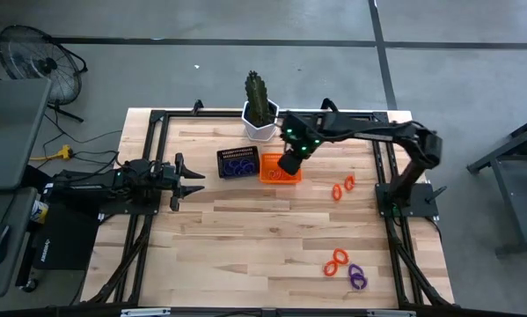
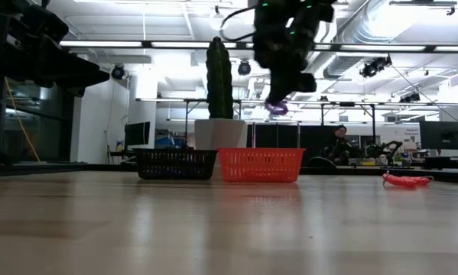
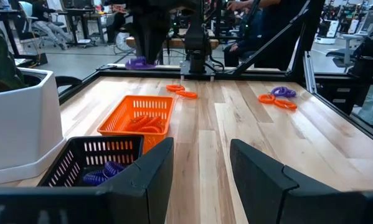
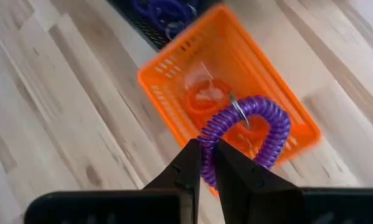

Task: Sort spring keychains
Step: Put the purple spring keychain in the black bin

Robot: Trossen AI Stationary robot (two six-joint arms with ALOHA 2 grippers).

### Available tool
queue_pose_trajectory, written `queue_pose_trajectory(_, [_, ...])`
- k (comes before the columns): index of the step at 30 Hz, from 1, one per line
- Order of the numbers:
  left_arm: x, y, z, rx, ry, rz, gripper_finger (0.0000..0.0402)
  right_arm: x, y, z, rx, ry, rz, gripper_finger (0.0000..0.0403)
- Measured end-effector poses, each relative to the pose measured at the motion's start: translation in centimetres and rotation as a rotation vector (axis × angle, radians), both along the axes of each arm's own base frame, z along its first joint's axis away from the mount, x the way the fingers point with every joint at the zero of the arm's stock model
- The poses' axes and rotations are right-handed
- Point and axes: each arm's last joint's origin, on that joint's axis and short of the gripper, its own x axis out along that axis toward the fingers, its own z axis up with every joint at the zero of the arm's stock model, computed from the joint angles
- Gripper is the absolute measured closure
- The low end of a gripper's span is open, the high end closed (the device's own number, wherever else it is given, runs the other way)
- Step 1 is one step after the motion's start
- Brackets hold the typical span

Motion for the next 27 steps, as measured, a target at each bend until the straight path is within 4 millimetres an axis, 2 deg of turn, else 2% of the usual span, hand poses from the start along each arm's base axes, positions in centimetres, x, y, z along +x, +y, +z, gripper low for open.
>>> queue_pose_trajectory(12, [0.0,0.0,0.0,0.000,0.000,0.000,0.0245,8.1,-0.2,-0.9,-0.040,-0.035,0.141,0.0371])
queue_pose_trajectory(16, [0.0,0.0,0.0,0.000,0.000,0.000,0.0245,10.3,-0.6,-1.8,-0.011,-0.044,0.086,0.0371])
queue_pose_trajectory(22, [0.0,0.0,0.0,0.000,0.000,0.000,0.0245,13.1,-1.2,-4.1,0.043,-0.055,-0.005,0.0371])
queue_pose_trajectory(27, [0.0,0.0,0.0,0.000,0.000,0.000,0.0245,14.5,-1.4,-5.6,0.106,-0.104,-0.094,0.0370])
